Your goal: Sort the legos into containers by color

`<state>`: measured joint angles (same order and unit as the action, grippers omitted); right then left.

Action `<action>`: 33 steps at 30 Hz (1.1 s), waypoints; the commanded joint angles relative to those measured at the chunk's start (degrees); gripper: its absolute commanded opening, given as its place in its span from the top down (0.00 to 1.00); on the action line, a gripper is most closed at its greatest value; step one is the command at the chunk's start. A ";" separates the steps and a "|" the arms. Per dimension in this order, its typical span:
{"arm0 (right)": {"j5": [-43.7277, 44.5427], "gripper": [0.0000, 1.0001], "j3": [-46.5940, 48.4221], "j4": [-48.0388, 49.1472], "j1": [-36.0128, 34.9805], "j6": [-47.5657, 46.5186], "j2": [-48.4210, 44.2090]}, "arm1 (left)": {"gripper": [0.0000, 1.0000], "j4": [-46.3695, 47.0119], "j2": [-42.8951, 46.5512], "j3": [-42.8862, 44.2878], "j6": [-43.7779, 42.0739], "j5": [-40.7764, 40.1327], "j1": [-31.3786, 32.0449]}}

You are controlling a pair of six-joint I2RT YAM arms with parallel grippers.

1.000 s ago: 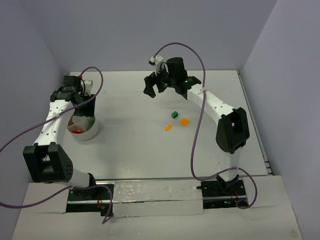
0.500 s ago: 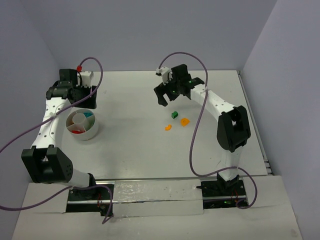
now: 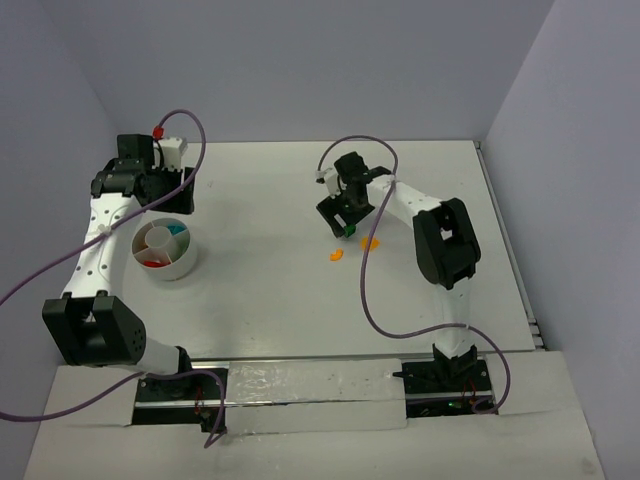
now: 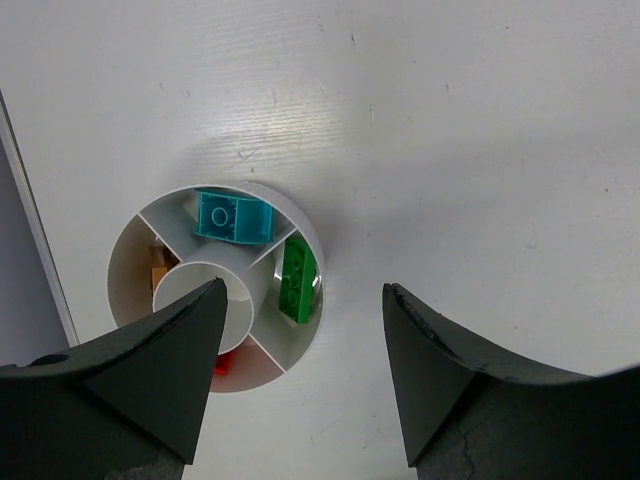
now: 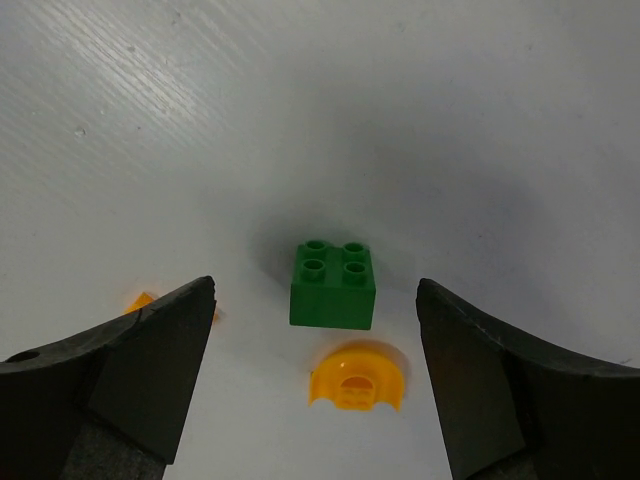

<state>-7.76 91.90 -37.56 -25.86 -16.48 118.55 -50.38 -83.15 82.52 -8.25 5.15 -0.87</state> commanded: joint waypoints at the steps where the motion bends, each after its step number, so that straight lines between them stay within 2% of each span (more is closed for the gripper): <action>1: 0.07 0.17 1.92 -3.04 0.63 1.27 1.01 | 0.27 0.99 0.45 2.62 -0.54 0.30 0.25; 5: -0.50 0.25 1.79 -3.31 0.90 1.29 1.56 | 0.27 0.90 0.71 2.21 -0.19 0.39 0.25; 11: -1.18 0.45 3.16 -3.31 1.60 1.11 2.86 | 0.27 1.24 0.72 1.78 0.24 0.39 0.25; 15: -1.11 0.49 4.07 -3.49 1.78 0.58 4.14 | 0.27 1.25 0.54 1.85 0.86 0.91 0.25; 21: -2.38 0.68 5.37 -3.75 2.17 -0.58 4.18 | 0.27 1.13 0.51 1.85 1.82 2.23 0.22; 23: -6.50 0.73 5.13 -3.06 2.63 -1.40 2.30 | 0.26 0.84 0.57 2.12 2.42 4.37 0.13; 25: -14.33 0.78 4.16 -0.68 3.38 -2.08 -0.89 | 0.24 0.44 0.71 2.70 3.13 8.73 -0.23; 27: -23.94 0.82 3.51 2.51 3.63 -2.11 -3.97 | 0.22 0.13 1.20 3.43 3.64 16.42 -1.32; 28: -27.55 0.86 3.87 3.68 3.71 -1.52 -5.14 | 0.21 0.34 1.64 3.42 4.07 17.23 -1.43; 29: -31.27 0.94 4.52 5.18 3.70 1.05 -6.42 | 0.21 0.85 2.15 3.20 4.41 23.85 -2.31; 30: -36.93 0.97 6.12 8.03 3.63 3.28 -6.66 | 0.21 1.31 3.24 2.61 4.66 27.60 -2.57; 32: -42.07 1.00 8.37 11.84 3.54 9.24 -6.43 | 0.21 2.80 4.75 1.62 5.18 33.82 -2.65; 33: -44.34 1.00 9.32 14.41 3.54 16.01 -5.79 | 0.21 5.46 5.72 -0.08 6.20 38.21 -2.65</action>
<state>-35.04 95.84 -34.60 -22.26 -13.42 117.32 -50.20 -82.25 82.64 -4.61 25.29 -3.03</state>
